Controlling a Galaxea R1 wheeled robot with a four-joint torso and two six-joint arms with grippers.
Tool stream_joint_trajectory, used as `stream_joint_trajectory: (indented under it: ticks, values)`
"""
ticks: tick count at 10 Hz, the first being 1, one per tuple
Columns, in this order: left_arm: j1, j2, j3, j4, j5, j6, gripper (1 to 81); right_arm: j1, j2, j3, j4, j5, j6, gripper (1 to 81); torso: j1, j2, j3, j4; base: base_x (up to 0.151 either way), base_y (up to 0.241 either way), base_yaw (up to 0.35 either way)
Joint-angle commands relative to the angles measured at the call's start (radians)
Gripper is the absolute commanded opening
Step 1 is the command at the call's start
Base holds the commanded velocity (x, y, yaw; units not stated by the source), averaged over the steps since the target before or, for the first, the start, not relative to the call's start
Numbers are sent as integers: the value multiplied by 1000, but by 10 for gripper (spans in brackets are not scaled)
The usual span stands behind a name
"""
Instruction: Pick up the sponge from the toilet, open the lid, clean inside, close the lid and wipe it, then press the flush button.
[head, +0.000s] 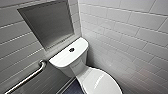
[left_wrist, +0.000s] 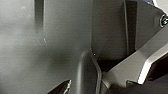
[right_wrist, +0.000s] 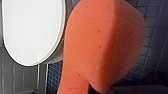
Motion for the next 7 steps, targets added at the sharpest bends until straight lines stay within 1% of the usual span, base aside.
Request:
stream_joint_trajectory:
  ticks: [1,3,5,7]
  values:
    - [-67,-108,182,-1,79,-1,811,-56,17,-32,-78,-38,-1,10,0,0,0,0,0,0,0]
    - [-99,-128,228,-1,106,-1,811,-111,58,-81,-108,-38,-1,10,0,0,0,0,0,0,0]
    - [-135,-158,274,-3,107,-1,811,-145,94,-104,-128,-38,-1,10,0,0,0,0,0,0,0]
    - [-179,-201,303,-18,104,-24,811,-180,106,-115,-157,-38,-3,10,0,0,0,0,0,0,0]
